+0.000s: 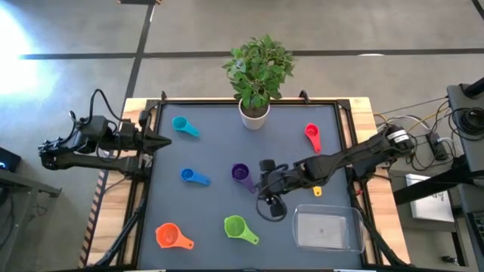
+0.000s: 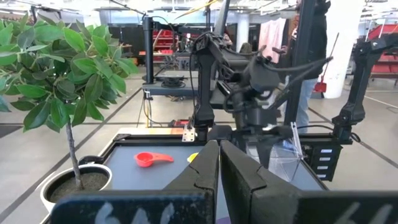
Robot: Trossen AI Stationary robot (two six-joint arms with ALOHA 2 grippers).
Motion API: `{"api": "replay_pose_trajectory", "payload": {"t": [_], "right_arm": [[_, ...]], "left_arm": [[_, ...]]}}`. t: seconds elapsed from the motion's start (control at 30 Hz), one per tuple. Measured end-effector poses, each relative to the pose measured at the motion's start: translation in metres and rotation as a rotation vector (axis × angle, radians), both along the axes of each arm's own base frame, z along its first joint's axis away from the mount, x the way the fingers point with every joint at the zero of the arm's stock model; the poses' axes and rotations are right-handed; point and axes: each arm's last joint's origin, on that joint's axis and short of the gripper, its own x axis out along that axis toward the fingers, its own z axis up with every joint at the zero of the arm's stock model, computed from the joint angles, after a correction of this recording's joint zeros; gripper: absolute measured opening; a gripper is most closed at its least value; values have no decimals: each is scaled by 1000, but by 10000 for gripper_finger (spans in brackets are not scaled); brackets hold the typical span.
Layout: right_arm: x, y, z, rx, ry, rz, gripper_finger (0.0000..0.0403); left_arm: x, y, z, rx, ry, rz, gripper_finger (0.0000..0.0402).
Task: Nest measuring cups in basket
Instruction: Stack the green measuring cup on top of the orange measuring cup
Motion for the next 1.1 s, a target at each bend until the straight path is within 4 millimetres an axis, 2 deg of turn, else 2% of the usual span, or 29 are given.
{"api": "replay_pose_trajectory", "payload": {"t": [0.13,0.43,0.77,1.1], "right_arm": [[13,11,-10,12,28,-1,203],[41,34,-30,1,71,35,201],[51,42,-41,58,43,99,201],[48,48,-45,82,57,88,201]], "left_arm": [[0,0,0,0,0,0,0],[0,0,0,0,0,0,0],[0,0,0,0,0,0,0],[0,0,0,0,0,0,0]]}}
